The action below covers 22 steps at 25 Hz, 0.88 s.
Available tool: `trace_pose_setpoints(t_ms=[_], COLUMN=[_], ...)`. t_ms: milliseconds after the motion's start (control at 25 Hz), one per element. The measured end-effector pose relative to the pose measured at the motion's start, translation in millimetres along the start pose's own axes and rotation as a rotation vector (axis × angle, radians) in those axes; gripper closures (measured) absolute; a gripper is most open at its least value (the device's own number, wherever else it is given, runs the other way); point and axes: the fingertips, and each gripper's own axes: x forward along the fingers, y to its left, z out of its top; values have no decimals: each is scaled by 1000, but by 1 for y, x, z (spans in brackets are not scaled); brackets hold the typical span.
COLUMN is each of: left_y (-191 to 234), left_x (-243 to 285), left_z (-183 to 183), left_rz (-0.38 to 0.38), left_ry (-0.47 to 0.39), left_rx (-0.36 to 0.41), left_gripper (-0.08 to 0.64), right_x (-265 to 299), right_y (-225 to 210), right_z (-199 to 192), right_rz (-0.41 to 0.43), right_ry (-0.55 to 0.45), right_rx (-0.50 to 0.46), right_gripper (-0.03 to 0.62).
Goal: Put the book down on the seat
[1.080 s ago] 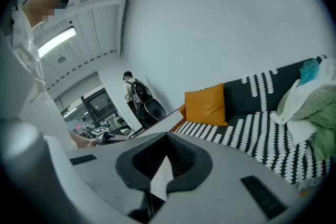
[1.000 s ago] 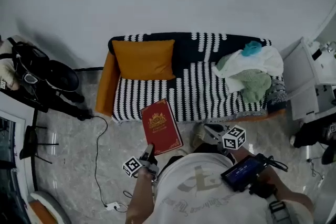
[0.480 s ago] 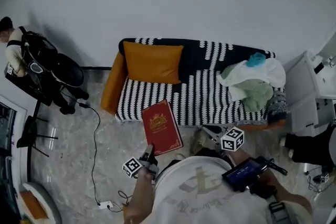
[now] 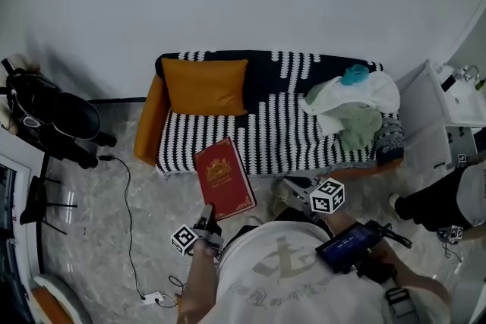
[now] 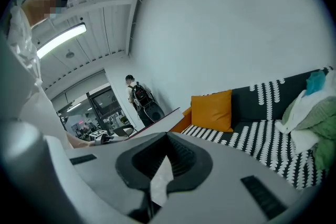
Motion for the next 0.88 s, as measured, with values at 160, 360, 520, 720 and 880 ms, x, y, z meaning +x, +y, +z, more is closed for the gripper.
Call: trace_pose_setpoints(t_ms=[160,360,520,720,880], left_y=[0,-1,1,1,2], left_x=[1,3,2,5,3], left_z=[-1,-2,-1,2,9], left_rz=[-10,-18,-20,-14,0], left_ry=[20,44,53,44,32], left_rx=[8,8,0,-14,-21], left_gripper=[354,356,355,354,354], right_x=[-6,-8,-4,8,22], right_y=[1,-1,-2,-8,-11], right_z=[-3,-7,-7,2,6], right_rz=[-17,-45,-55,-43,-26], right_ry=[-5,-4,3,17,31], right_rx=[7,8,5,4,10], right_gripper=[578,578,578,578,578])
